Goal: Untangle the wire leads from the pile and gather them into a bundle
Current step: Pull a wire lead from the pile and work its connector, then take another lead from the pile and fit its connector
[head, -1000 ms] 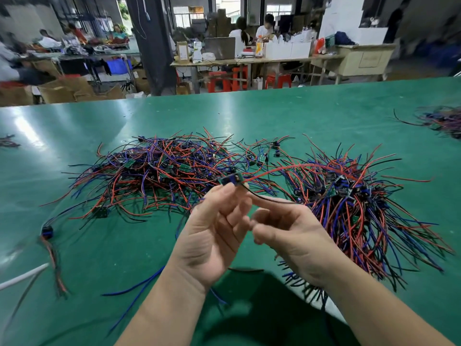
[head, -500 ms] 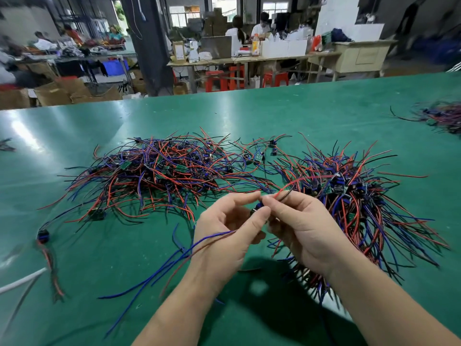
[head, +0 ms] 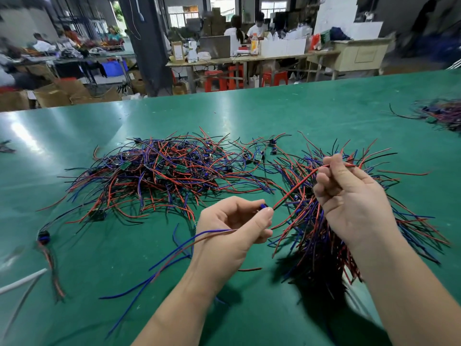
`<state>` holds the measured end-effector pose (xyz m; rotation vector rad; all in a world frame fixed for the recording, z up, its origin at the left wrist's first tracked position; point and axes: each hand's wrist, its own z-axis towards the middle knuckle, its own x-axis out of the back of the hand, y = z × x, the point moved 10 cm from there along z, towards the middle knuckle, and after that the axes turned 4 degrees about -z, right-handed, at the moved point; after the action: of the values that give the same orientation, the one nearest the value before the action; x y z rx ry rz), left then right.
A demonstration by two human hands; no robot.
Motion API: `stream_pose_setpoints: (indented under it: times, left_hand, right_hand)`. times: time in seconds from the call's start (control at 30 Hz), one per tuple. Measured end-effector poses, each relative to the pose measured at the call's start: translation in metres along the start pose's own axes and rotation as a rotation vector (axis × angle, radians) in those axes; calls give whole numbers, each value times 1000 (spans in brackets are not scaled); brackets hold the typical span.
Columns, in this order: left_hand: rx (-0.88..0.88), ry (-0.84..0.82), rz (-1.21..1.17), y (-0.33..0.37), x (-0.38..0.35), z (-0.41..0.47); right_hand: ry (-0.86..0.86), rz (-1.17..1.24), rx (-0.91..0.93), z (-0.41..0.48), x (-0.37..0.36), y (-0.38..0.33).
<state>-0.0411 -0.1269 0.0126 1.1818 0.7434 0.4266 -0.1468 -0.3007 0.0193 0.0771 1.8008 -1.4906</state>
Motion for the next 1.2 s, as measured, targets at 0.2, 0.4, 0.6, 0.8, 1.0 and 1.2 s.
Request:
stream_pose_setpoints:
  times: [0.2, 0.4, 0.6, 0.8, 1.0, 1.2]
  left_hand:
    - [-65, 7, -32, 2, -7, -7]
    - [-166, 246, -33, 11, 21, -6]
    - [-284, 93, 276, 15, 3, -9]
    - [-542, -216, 1186, 19, -28, -13]
    - [253, 197, 1767, -8, 82, 11]
    - [200, 144, 1780, -16, 76, 18]
  right_hand:
    - [55, 195, 21, 2, 7, -3]
    - [-35, -133, -81, -10, -8, 16]
    - [-445, -459, 45, -43, -61, 41]
    - [-224, -453, 231, -16, -30, -8]
    - [202, -1113, 506, 2, 21, -68]
    - [169, -1309, 572, -2, 7, -61]
